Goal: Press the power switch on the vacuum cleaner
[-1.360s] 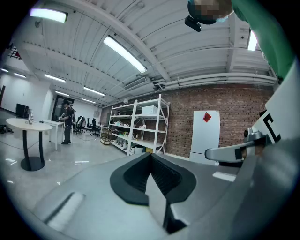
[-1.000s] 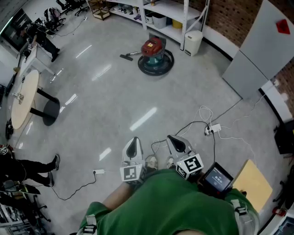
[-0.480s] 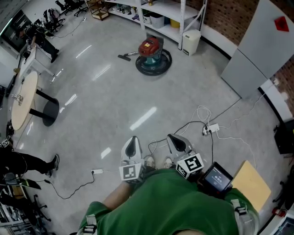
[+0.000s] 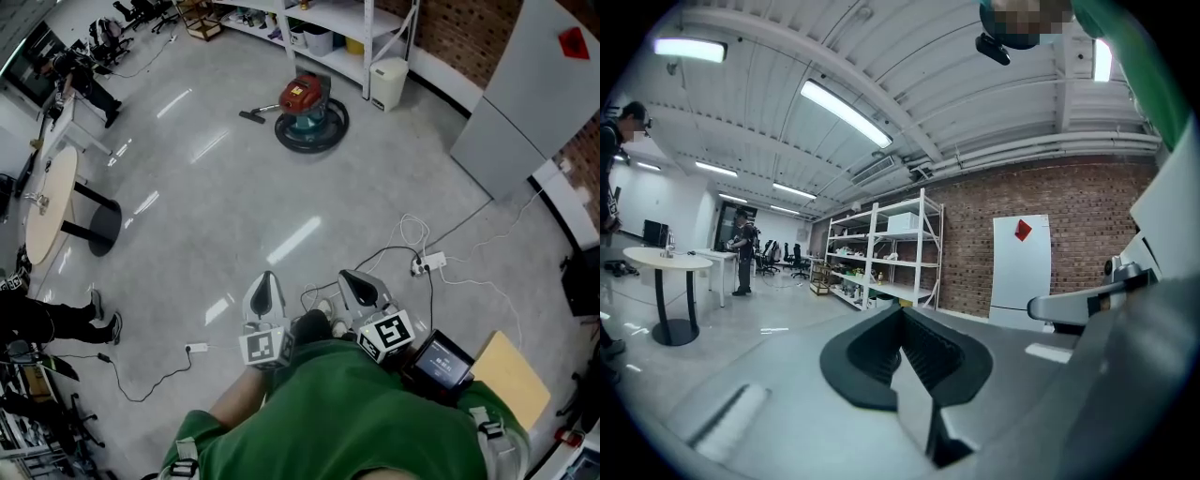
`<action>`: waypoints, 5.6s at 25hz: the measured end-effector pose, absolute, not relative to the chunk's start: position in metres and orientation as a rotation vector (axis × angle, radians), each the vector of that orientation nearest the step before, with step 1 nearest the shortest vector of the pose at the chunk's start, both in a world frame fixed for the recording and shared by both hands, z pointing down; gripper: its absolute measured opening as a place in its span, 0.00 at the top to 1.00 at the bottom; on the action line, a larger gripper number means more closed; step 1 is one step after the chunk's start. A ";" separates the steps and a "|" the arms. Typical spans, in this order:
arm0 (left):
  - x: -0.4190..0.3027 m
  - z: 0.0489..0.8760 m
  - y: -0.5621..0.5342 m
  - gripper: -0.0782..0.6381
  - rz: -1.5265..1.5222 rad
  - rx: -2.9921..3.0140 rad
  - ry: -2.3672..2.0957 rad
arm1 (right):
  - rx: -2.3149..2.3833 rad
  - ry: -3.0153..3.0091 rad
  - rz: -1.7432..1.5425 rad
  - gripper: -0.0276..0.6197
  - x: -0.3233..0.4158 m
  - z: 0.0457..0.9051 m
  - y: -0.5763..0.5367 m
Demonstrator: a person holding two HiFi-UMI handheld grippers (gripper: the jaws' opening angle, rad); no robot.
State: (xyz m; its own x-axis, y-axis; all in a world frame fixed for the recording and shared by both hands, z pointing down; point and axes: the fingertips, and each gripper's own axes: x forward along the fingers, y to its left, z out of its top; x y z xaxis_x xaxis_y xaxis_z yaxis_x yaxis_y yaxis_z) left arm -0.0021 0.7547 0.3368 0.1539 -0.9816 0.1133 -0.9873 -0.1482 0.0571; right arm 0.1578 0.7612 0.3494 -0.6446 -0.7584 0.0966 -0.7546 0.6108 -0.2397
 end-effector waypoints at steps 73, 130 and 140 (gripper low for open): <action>-0.351 0.367 0.528 0.88 -0.075 1.943 -2.146 | -1.114 3.089 -0.325 0.95 -0.186 0.366 0.481; -0.339 0.385 0.054 0.88 0.059 2.386 -1.751 | -1.717 2.725 -0.453 0.95 -0.151 0.388 0.076; -0.347 0.390 0.002 0.88 0.056 2.409 -1.681 | -1.809 2.669 -0.431 0.95 -0.157 0.389 0.026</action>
State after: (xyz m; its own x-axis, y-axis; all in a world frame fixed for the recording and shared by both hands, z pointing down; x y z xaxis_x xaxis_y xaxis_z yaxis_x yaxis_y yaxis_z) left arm -0.3467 0.0023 0.3901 0.3513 -0.9247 0.1466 -0.9325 -0.3314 0.1438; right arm -0.1567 0.0261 0.3887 -0.3771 -0.8951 0.2381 -0.9245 0.3484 -0.1546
